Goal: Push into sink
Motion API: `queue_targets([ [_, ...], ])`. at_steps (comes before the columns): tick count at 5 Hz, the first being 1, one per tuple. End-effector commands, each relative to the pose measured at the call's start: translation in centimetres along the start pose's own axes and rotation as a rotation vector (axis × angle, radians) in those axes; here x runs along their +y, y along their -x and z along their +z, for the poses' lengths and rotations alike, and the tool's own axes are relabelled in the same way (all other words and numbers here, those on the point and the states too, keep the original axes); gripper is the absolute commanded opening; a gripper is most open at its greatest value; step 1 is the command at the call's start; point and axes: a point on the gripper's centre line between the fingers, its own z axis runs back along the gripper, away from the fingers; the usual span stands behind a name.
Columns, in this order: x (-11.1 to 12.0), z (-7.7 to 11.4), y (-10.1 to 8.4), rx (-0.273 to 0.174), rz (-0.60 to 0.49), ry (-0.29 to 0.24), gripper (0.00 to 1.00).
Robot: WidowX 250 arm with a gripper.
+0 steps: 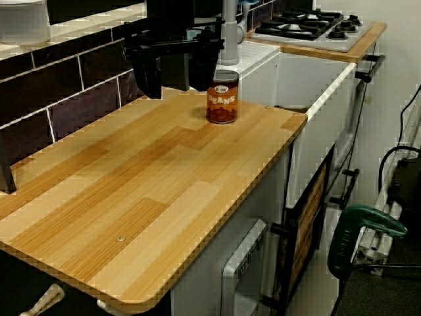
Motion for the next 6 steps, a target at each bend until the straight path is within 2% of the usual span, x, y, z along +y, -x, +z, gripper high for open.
queue_targets([
  [1,-0.9,0.0,-1.1,-0.024,-0.045,-0.052,1.00],
  [2,-2.0,-0.8,-1.9,-0.026,-0.075,-0.041,1.00],
  [4,-3.2,-1.6,-3.6,-0.032,-0.118,0.018,1.00],
  [5,-3.1,-2.0,-4.1,-0.030,-0.093,0.013,1.00],
  [6,-2.7,-2.0,-4.1,-0.045,0.132,-0.041,1.00],
])
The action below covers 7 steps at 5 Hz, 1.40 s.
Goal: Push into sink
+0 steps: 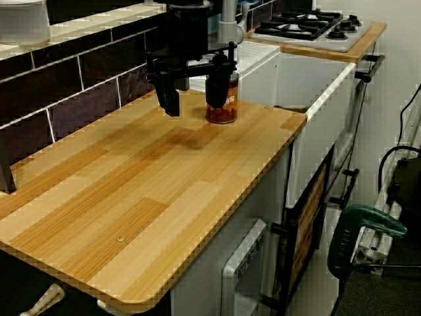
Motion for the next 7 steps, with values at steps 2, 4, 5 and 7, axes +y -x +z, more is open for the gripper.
queue_targets([
  [2,-1.1,1.3,-0.7,-0.067,0.586,-0.158,1.00],
  [4,-3.2,0.8,-1.6,-0.040,0.705,-0.127,1.00],
  [5,-2.2,0.9,-2.8,-0.040,0.749,-0.125,1.00],
  [7,0.6,0.2,-4.8,-0.033,0.790,-0.145,1.00],
])
